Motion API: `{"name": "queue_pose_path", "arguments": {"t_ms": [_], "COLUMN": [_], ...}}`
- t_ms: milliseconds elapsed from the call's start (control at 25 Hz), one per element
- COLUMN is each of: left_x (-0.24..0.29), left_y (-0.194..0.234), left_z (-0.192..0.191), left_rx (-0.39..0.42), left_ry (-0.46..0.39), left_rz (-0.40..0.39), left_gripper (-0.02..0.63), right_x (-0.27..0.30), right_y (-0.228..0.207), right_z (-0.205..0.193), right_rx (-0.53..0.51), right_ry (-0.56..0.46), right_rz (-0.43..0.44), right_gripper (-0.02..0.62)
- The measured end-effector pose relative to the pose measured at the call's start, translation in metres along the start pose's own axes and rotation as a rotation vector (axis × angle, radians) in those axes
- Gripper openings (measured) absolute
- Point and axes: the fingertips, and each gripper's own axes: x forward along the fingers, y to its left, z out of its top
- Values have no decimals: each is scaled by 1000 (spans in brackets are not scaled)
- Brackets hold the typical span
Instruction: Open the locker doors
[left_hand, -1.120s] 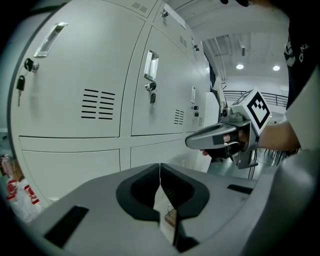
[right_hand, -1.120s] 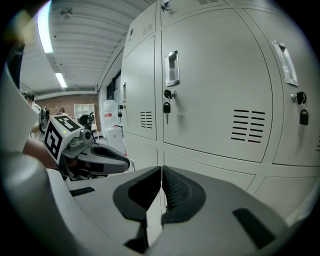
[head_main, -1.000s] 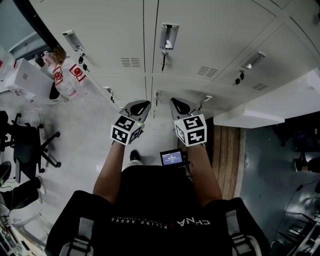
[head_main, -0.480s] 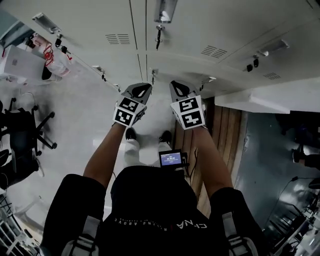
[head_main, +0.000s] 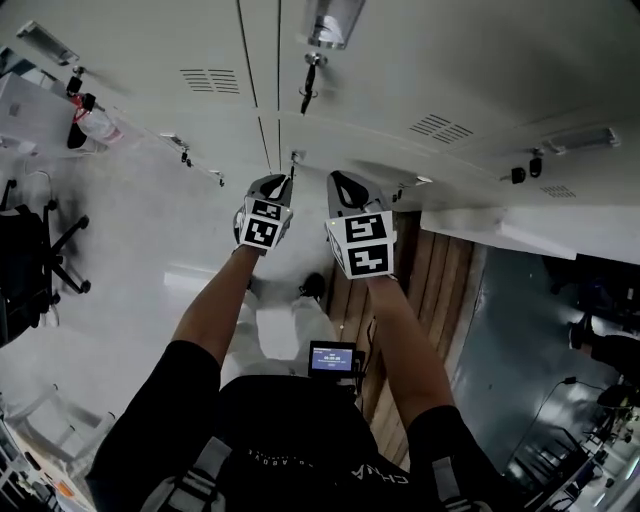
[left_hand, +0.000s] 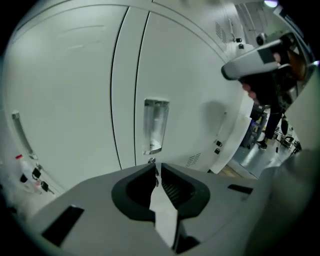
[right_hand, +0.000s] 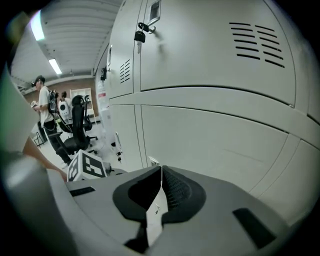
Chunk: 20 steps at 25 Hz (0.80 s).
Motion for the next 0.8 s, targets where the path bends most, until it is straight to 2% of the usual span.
{"name": "queue_pose_path", "arguments": {"t_ms": [440,600,680,800], "left_x": [47,54,54,54], "left_y": [11,11,11,9], "left_z": [-18,-21,-21,-20], "left_rx": [-123,-125,-97,56], "left_ry": [-23,-27,-25,6], "left_rz": [87,136,164,218], "left_gripper": [47,46,44,40], "right_x": [8,4,3,0], "right_y": [1,0,-3,-6], "right_z": [-15,-22,-23,-21], "right_rx": [-6,-23,-21,12], "right_ry": [-9,-4,-7,-19], "right_rz": [23,21,19,19], "right_gripper": [31,31,31,31]}}
